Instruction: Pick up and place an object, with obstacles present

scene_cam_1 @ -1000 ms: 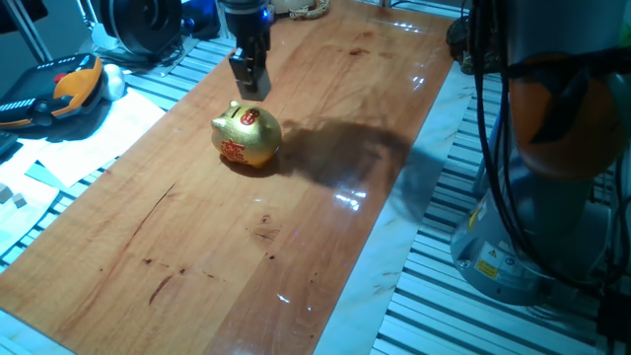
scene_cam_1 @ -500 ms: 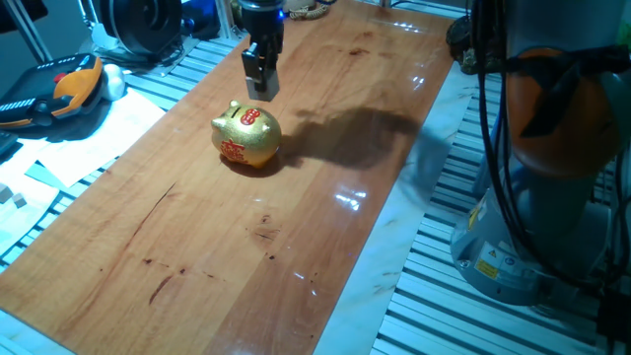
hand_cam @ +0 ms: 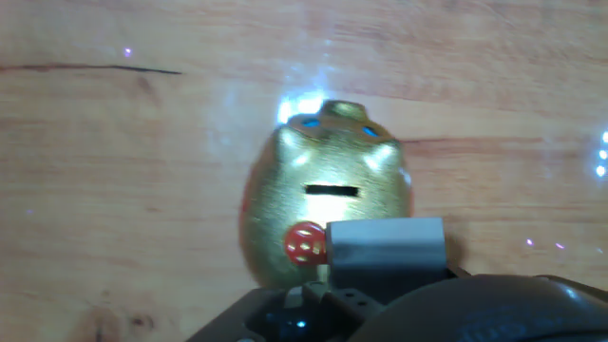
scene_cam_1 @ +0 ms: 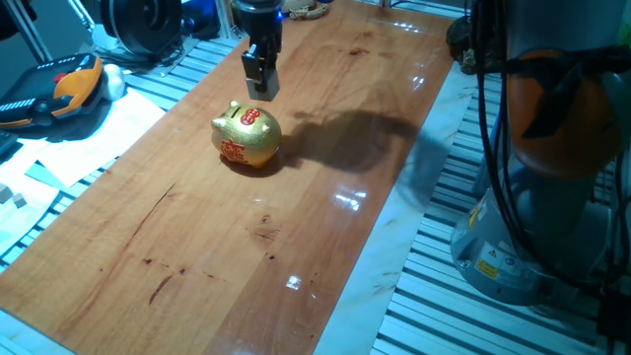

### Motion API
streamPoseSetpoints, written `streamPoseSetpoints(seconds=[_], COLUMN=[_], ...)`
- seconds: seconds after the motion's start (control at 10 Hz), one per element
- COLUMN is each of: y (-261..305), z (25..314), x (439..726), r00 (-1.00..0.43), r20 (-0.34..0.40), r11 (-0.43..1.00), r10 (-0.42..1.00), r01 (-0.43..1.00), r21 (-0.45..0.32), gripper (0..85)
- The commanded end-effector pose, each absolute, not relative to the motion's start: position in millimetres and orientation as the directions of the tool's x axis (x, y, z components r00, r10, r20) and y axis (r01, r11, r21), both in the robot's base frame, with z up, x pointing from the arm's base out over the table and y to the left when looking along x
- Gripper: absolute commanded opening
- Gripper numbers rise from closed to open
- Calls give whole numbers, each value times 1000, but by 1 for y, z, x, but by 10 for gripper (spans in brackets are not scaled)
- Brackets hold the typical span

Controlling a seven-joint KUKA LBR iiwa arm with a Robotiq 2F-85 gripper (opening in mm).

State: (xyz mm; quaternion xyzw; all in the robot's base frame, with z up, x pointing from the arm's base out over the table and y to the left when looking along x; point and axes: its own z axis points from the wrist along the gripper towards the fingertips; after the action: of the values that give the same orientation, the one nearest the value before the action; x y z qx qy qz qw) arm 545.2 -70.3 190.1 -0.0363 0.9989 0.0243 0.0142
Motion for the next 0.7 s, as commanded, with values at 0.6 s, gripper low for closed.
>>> streamPoseSetpoints(seconds=[0.6], y=[-86], z=[196], x=[553], r00=[-992], r20=[0], r11=[992], r10=[-123], r01=[-123], r21=[-6], gripper=[0])
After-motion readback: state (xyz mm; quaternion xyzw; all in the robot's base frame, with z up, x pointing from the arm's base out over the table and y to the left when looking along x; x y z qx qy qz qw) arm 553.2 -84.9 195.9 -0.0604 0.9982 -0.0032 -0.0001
